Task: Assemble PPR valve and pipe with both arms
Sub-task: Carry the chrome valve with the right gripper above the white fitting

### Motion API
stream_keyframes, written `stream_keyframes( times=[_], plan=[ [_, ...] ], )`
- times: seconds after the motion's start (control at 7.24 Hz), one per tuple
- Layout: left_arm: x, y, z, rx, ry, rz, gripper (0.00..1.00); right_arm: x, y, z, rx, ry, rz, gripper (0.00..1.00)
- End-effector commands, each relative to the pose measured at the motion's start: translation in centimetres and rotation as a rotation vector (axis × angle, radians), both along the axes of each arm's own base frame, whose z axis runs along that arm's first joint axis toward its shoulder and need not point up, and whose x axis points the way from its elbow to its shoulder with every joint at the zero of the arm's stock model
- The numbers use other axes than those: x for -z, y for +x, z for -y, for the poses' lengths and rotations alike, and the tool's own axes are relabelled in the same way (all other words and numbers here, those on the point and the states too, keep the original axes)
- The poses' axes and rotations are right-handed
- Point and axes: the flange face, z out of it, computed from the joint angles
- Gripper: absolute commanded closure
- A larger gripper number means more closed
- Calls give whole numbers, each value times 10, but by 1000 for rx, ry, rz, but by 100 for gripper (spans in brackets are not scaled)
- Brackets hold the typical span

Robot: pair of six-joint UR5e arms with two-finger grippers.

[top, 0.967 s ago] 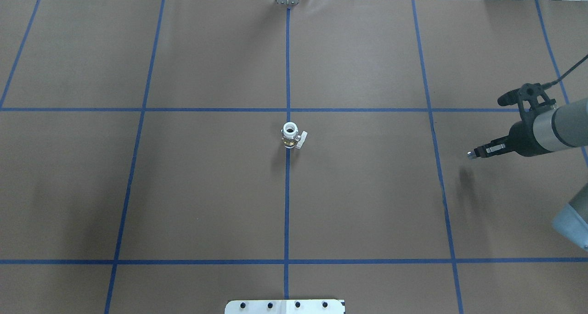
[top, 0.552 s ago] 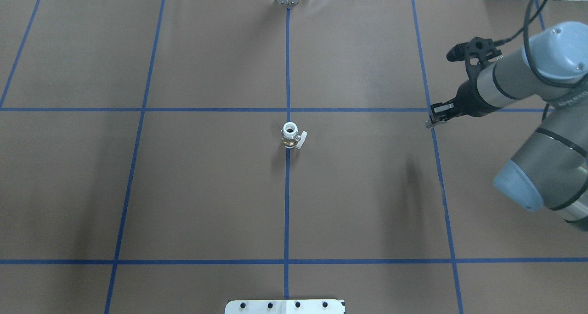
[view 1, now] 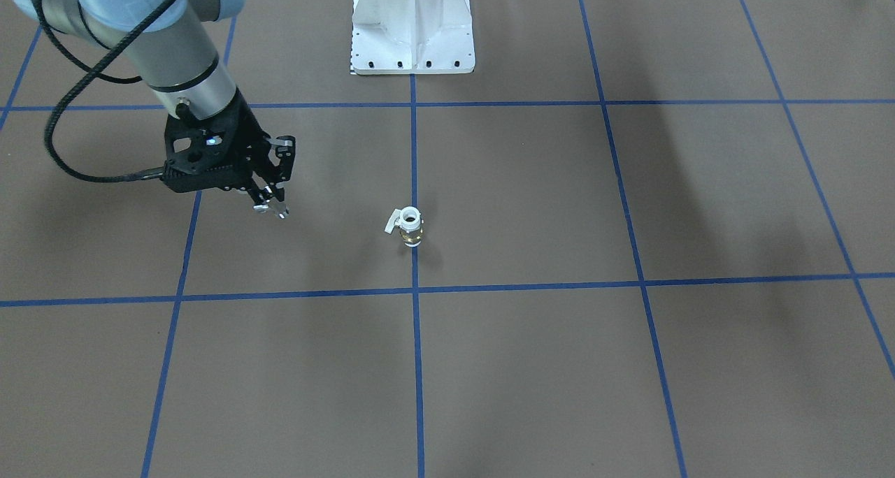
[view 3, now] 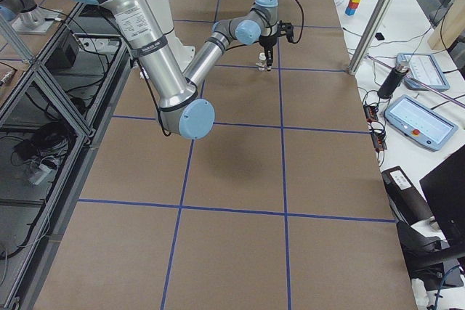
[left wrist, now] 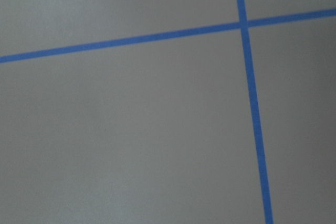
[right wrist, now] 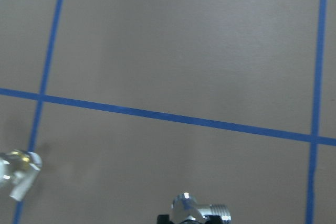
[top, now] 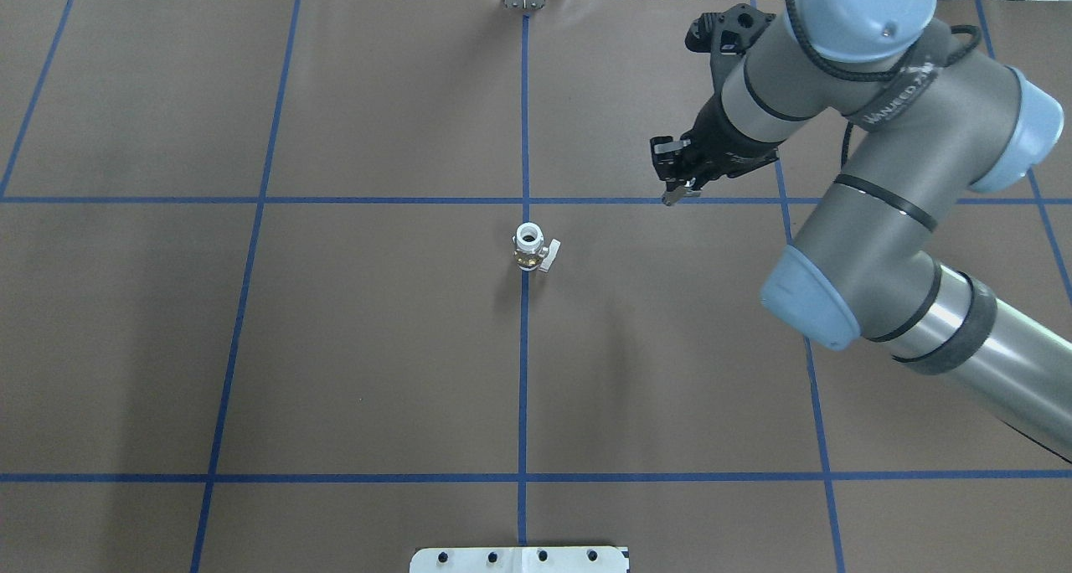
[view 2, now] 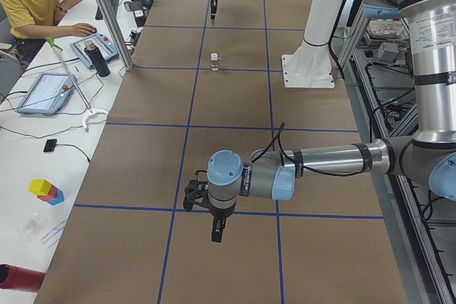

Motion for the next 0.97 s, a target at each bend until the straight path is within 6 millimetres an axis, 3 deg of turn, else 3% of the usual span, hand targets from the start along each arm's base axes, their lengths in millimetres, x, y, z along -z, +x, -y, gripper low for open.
stream_keyframes(
  times=[0.0, 0.28, 0.41, 0.55, 0.83],
  plan=[
    [3, 0, -3, 16, 8, -9, 0, 58, -54, 5, -53, -47, -36, 100],
    [6, 0, -2, 16, 13, -9, 0, 100, -109, 24, -60, -82, -57, 100],
    [7, 0, -1, 16, 13, -9, 0, 119, -146, 23, -71, -119, -75, 100],
    [8, 1, 0, 14, 15, -9, 0, 126, -163, 18, -75, -116, -90, 100],
    [8, 1, 0, 14, 15, -9, 0, 112, -175, 6, -69, -146, -138, 100]
  ],
)
